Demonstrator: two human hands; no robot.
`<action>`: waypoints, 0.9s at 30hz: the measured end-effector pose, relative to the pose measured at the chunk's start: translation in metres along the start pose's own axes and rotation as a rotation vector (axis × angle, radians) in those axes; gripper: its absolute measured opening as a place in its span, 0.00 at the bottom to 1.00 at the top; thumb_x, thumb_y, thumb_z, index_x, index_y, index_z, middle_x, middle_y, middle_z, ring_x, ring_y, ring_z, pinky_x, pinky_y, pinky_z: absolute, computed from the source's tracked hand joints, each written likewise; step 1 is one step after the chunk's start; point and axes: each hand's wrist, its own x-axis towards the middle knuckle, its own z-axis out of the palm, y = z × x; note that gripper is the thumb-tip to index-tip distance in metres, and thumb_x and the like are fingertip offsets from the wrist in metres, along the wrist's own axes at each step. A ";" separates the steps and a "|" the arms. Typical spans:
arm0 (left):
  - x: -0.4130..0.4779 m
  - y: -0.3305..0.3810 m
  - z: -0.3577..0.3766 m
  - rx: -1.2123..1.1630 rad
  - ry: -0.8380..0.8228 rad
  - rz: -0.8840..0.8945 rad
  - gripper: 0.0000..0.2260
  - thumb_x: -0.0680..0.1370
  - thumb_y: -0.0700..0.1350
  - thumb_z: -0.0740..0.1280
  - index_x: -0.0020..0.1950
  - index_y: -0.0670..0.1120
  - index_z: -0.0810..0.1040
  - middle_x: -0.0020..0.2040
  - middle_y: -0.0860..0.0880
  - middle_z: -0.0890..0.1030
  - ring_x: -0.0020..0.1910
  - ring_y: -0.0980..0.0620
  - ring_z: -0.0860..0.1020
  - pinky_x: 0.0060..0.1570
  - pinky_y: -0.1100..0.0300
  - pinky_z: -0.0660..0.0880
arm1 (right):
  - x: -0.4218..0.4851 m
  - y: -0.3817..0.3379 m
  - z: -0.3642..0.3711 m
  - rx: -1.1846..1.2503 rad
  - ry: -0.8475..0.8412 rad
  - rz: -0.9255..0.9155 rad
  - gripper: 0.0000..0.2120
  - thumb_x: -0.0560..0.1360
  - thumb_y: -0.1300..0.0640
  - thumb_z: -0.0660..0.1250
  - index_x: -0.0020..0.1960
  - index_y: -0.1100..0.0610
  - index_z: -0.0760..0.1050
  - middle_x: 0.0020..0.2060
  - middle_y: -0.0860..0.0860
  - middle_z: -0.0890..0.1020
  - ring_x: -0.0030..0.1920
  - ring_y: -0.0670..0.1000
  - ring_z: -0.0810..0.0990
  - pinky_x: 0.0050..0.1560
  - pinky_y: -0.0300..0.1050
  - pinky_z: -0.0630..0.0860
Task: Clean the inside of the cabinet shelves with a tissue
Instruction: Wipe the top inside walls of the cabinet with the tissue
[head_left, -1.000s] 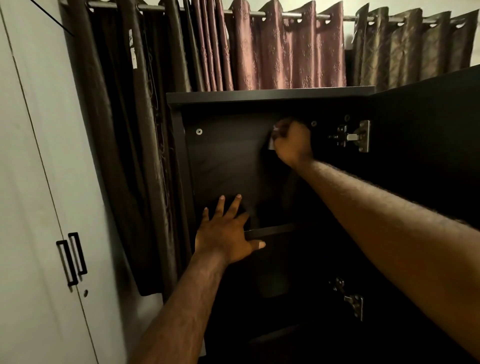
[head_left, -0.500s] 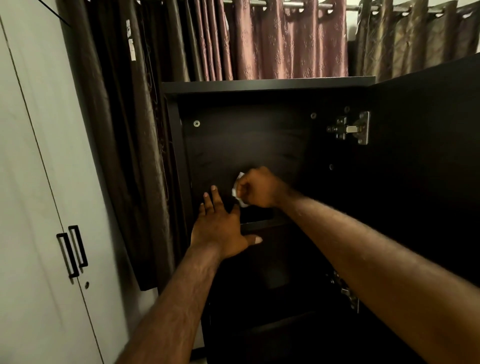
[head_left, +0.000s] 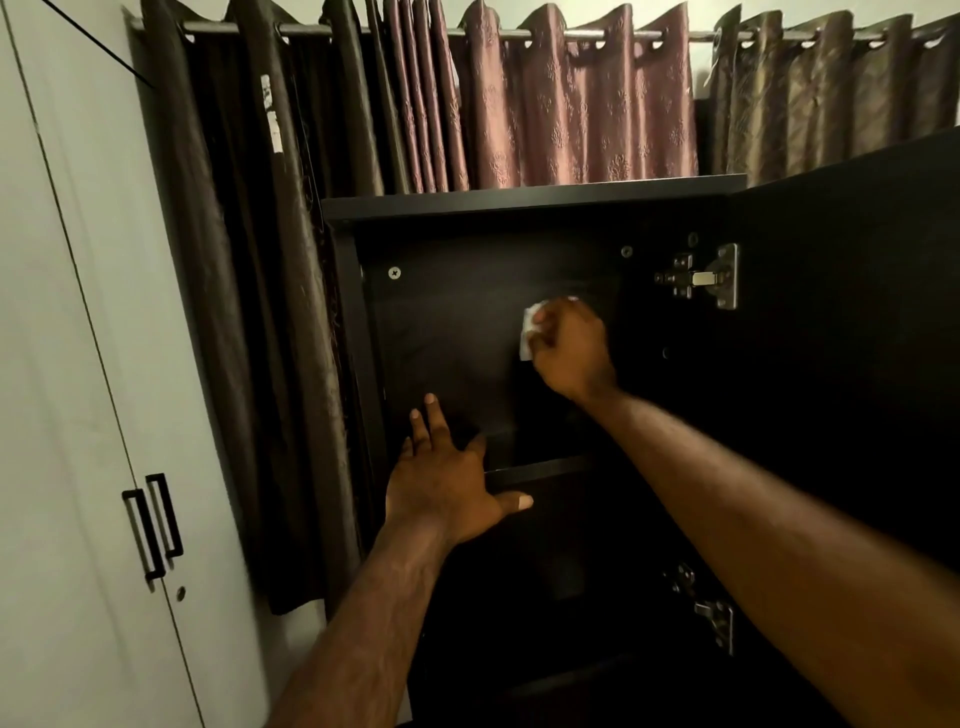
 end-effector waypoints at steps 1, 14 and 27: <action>0.000 0.000 0.001 -0.002 0.005 0.004 0.43 0.69 0.77 0.60 0.79 0.59 0.56 0.77 0.36 0.30 0.78 0.35 0.38 0.76 0.43 0.52 | -0.004 -0.006 0.008 0.045 -0.057 -0.090 0.08 0.69 0.67 0.70 0.48 0.60 0.79 0.48 0.57 0.81 0.46 0.54 0.81 0.50 0.32 0.71; -0.004 -0.002 0.002 0.013 0.070 0.004 0.41 0.69 0.77 0.59 0.77 0.57 0.61 0.79 0.35 0.35 0.79 0.37 0.44 0.75 0.44 0.56 | -0.005 0.023 -0.007 -0.178 0.145 0.320 0.11 0.77 0.57 0.64 0.57 0.63 0.72 0.56 0.61 0.78 0.56 0.62 0.78 0.54 0.51 0.75; -0.012 -0.008 0.017 0.113 0.289 0.089 0.28 0.77 0.57 0.61 0.74 0.46 0.68 0.76 0.42 0.66 0.76 0.45 0.64 0.76 0.50 0.59 | 0.016 -0.080 0.053 0.025 -0.236 -0.336 0.19 0.71 0.68 0.69 0.61 0.59 0.76 0.59 0.58 0.76 0.58 0.57 0.76 0.60 0.49 0.75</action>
